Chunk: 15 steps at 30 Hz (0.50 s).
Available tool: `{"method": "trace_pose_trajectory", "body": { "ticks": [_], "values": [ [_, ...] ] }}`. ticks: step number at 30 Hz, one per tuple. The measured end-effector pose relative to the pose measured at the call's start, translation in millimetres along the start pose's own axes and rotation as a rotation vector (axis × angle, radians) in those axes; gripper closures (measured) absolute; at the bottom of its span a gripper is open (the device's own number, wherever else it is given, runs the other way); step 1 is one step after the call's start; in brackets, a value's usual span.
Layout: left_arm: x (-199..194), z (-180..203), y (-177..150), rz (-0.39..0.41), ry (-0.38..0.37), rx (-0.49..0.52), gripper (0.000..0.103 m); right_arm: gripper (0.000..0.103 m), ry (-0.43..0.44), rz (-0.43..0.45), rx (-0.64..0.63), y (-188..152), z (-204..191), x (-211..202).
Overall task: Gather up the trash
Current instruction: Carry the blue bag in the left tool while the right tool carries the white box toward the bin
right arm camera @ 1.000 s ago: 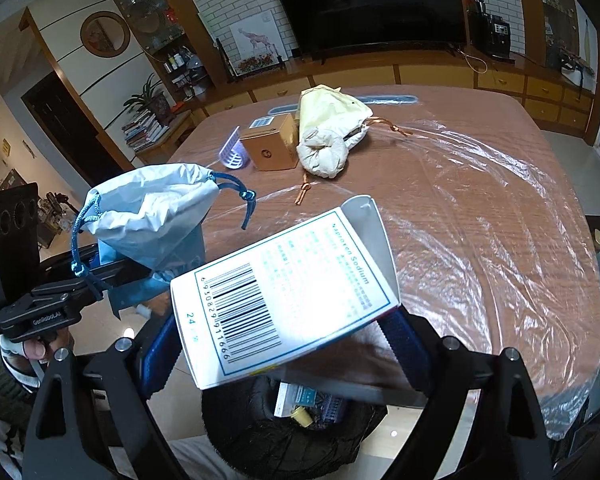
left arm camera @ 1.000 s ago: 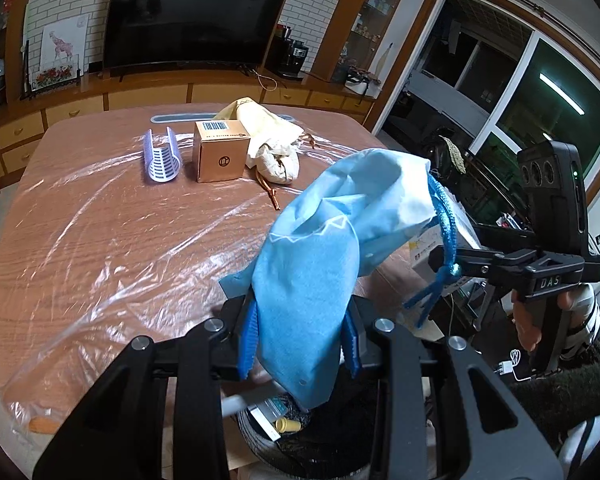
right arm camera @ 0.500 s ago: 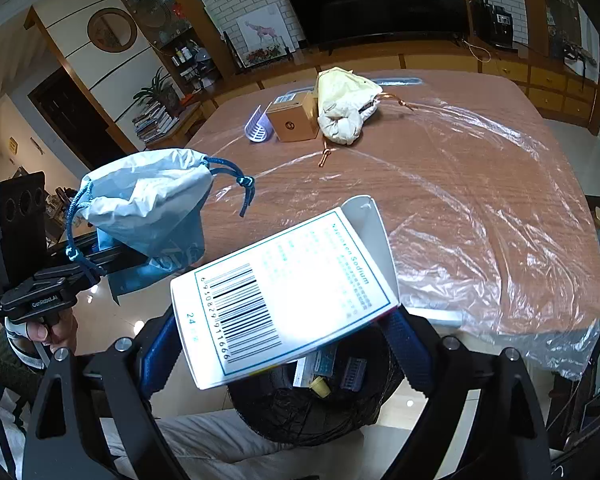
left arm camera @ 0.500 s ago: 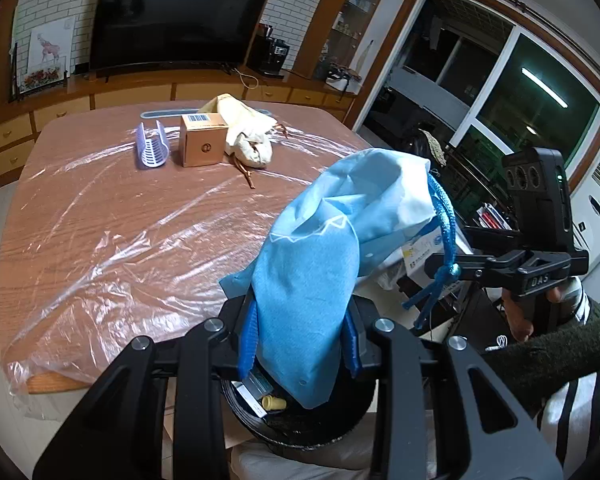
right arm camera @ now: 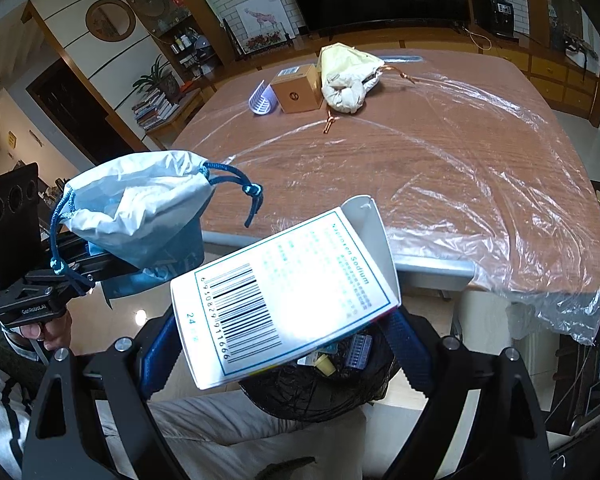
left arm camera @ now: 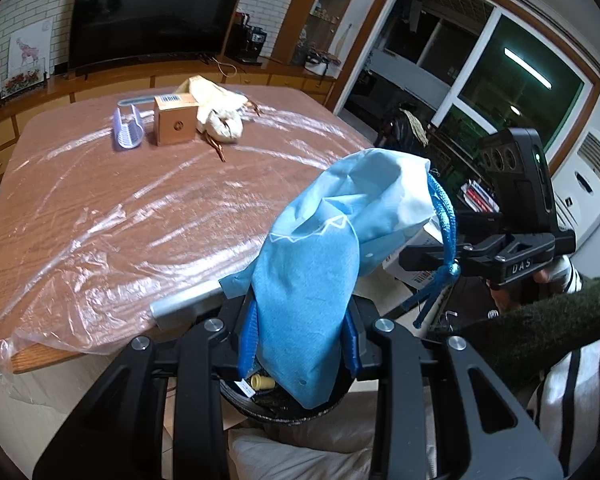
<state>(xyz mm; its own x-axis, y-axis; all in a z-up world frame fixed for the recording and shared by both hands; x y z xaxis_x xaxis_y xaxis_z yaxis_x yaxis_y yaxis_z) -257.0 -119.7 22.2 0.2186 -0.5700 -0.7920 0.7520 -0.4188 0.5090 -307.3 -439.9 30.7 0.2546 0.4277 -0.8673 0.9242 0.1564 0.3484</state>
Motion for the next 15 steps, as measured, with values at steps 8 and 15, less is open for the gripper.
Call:
{"method": "trace_pose_trajectory", "body": {
  "ticks": [8,15],
  "values": [
    [19,7,-19,-0.069,0.013,0.039,0.068,0.014,-0.013,-0.041,0.004,-14,4,12],
    [37,7,-34,-0.128,0.026,0.057,0.068,0.014,-0.029,-0.08,-0.008,-21,7,26]
  ]
}}
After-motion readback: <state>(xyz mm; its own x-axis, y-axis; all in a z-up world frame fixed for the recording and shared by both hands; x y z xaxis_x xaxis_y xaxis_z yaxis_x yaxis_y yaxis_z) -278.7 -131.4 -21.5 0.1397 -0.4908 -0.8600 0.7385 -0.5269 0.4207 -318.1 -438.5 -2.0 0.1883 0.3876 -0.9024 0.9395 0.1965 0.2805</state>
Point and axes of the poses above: each gripper's, at about its wrist camera, not at the fingertips, and x roughly the way its jaws point, z to its right, y to its top, the point moved 7 cm from there along x, roughly the way its jaws point, and after that the axes turned 10 degrees about -z, right-handed, at the moved point
